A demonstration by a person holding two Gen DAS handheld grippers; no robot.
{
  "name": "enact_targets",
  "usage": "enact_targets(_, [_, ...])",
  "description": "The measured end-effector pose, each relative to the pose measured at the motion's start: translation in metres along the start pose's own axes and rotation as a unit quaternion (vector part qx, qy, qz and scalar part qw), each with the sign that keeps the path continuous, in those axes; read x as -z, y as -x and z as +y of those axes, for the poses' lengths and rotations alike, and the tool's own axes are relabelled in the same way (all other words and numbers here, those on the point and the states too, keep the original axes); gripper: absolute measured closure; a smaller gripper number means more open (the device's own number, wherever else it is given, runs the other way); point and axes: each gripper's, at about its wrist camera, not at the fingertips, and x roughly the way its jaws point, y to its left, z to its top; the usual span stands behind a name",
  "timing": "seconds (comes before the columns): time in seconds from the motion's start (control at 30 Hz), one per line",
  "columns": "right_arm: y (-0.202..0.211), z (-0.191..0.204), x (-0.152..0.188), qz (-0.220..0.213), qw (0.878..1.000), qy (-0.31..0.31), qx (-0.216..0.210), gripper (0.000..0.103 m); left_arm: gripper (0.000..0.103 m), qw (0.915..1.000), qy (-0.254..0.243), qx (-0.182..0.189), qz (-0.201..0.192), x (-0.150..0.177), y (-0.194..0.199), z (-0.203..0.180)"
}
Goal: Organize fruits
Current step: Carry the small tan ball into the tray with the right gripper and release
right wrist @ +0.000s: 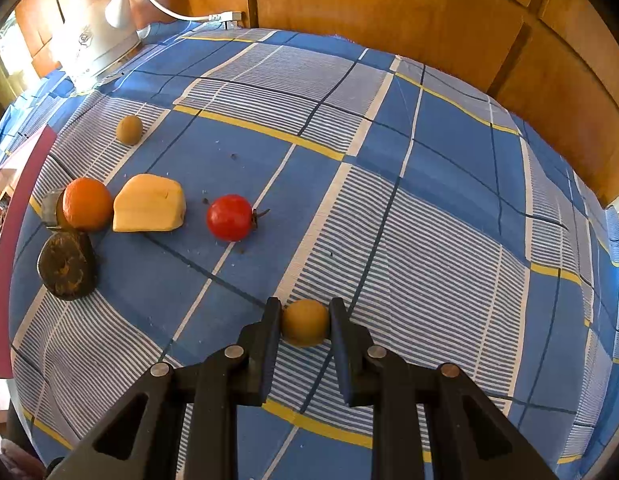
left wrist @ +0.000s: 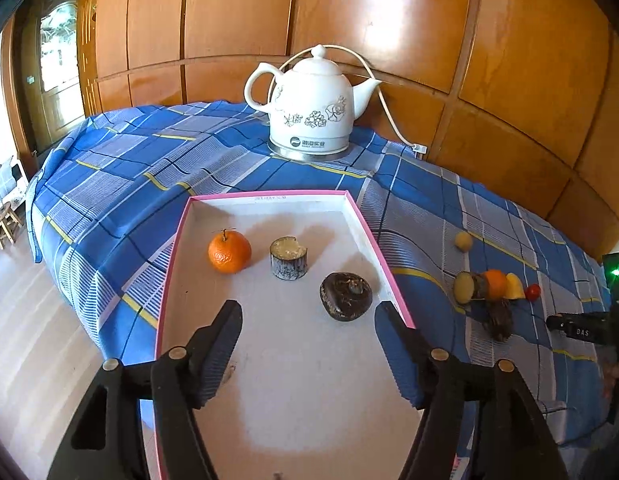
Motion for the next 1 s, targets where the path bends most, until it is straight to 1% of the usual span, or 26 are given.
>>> enact_targets(0.17, [0.002,0.002,0.002,-0.002,1.0,-0.001,0.002,0.079,0.032,1.0,0.006,0.002,0.003,0.003,0.001,0.003])
enact_targets(0.3, [0.006,0.005,0.001,-0.001,1.0,0.004,0.008,0.079,0.029,0.9999,0.015,0.006,0.004,0.004,0.002,0.007])
enact_targets(0.43, [0.032,0.013,-0.003,-0.032,0.999,-0.001,-0.011,0.079,0.029,0.9998,0.021,0.003,0.004,0.005,0.0,0.01])
enact_targets(0.5, [0.047,0.026,-0.004,-0.049,0.998,0.012,-0.027,0.079,0.028,0.9997,0.024,0.004,0.007,0.005,-0.001,0.012])
enact_targets(0.6, [0.067,0.058,-0.003,-0.069,0.993,0.053,-0.076,0.079,0.028,0.9995,0.029,0.0,0.011,0.006,-0.004,0.017])
enact_targets(0.7, [0.081,0.104,0.001,-0.082,0.982,0.104,-0.136,0.079,0.027,0.9993,0.036,-0.006,0.012,0.007,-0.004,0.023])
enact_targets(0.77, [0.087,0.137,0.004,-0.087,0.973,0.134,-0.166,0.079,0.027,0.999,0.042,-0.012,0.01,0.007,-0.003,0.029])
enact_targets(0.9, [0.092,0.193,0.005,-0.092,0.956,0.177,-0.214,0.079,0.025,0.9982,0.055,-0.025,0.006,0.007,-0.001,0.042])
enact_targets(1.0, [0.085,0.225,0.001,-0.086,0.951,0.189,-0.23,0.079,0.025,0.9976,0.063,-0.029,0.009,0.009,-0.001,0.05])
